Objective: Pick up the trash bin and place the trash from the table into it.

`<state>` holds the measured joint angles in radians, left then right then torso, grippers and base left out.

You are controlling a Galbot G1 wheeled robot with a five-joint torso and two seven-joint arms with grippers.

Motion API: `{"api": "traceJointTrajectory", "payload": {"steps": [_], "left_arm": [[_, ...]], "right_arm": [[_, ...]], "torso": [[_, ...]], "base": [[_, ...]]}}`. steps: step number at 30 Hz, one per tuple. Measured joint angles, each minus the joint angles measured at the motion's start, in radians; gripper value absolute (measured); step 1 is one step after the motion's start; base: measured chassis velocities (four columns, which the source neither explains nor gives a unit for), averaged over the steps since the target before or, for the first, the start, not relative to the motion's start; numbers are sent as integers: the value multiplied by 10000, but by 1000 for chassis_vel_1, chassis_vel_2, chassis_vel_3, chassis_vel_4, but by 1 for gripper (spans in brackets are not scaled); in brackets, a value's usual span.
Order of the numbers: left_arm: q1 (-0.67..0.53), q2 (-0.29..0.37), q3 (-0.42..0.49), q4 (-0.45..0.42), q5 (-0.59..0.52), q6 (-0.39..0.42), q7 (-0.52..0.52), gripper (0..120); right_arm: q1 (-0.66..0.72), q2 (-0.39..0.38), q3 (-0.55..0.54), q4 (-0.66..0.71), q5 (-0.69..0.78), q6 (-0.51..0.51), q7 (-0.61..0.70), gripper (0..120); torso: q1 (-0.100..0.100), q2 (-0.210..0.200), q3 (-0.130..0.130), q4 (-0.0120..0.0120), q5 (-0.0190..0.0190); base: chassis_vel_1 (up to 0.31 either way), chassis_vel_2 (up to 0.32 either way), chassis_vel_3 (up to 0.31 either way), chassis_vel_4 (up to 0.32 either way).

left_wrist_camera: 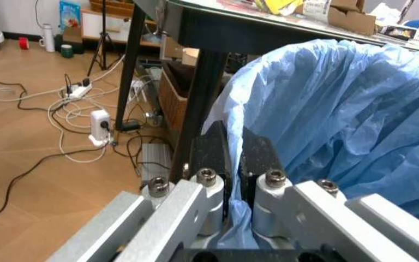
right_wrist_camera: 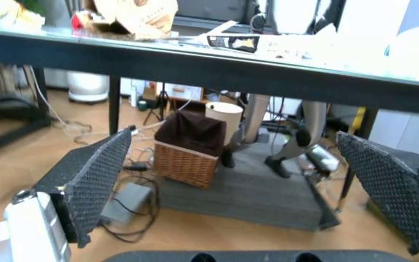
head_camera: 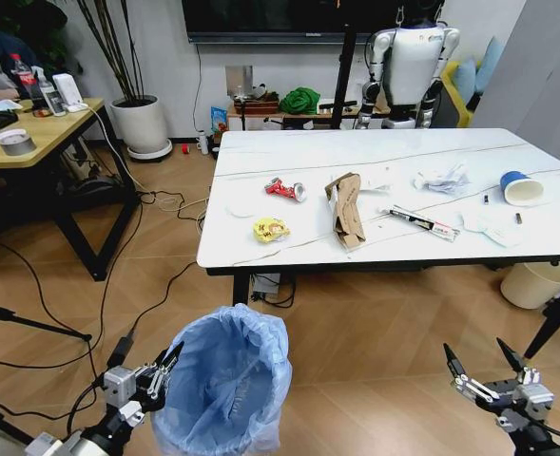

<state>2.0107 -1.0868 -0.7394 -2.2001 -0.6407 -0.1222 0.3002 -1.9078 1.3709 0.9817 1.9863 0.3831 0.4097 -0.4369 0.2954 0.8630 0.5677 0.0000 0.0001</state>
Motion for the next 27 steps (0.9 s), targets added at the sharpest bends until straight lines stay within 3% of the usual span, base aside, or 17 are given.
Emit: {"api": "traceJointTrajectory", "payload": {"steps": [27], "left_arm": [[118,-81,-6,-124,148,-28,25,0]], "right_arm": [[2,13,-24,-45,-246,327,-18,100]], "torso": [[540,1246,705,0,0]], "base": [[0,0,0,0]]}}
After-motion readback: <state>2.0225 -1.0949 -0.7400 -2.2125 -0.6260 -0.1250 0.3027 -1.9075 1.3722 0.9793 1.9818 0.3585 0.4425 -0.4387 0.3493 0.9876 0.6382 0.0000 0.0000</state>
